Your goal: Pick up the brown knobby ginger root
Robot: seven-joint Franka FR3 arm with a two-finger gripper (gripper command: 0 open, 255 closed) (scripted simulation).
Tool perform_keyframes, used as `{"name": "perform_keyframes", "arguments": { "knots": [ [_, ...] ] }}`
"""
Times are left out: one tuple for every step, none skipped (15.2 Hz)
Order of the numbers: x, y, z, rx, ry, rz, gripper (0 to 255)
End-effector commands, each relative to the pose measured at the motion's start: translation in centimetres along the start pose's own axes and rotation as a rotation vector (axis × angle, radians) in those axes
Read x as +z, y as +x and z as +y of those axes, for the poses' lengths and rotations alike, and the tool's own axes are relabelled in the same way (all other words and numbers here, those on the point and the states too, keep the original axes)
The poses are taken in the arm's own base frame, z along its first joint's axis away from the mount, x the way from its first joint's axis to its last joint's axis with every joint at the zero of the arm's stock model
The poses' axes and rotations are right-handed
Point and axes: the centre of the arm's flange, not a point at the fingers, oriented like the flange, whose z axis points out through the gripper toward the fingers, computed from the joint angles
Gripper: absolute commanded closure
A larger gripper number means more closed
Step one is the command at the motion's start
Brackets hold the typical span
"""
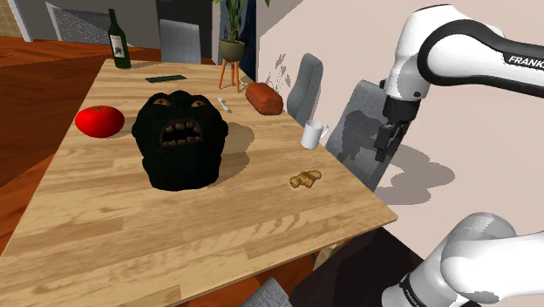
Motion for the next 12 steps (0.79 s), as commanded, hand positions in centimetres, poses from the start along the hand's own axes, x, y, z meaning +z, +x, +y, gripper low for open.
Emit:
{"name": "perform_keyframes", "arguments": {
  "knots": [
    [0.0, 0.0, 0.0, 0.0, 0.0, 0.0, 0],
    [0.7, 0.8, 0.1, -0.042, 0.009, 0.019, 0],
    [1.5, 1.6, 0.2, -0.085, 0.017, 0.037, 0],
    [2.2, 2.5, 0.3, -0.127, 0.026, 0.056, 0],
    [2.9, 3.3, 0.3, -0.169, 0.035, 0.075, 0],
    [3.6, 4.2, 0.3, -0.212, 0.044, 0.093, 0],
    [4.2, 5.1, 0.2, -0.254, 0.052, 0.112, 0],
    [4.9, 6.0, 0.1, -0.296, 0.061, 0.13, 0],
    [5.5, 6.9, -0.1, -0.339, 0.07, 0.149, 0],
    [6.1, 7.7, -0.3, -0.381, 0.078, 0.168, 0],
    [6.7, 8.6, -0.6, -0.423, 0.087, 0.186, 0],
    [7.3, 9.5, -0.8, -0.466, 0.096, 0.205, 0]
  ]
}}
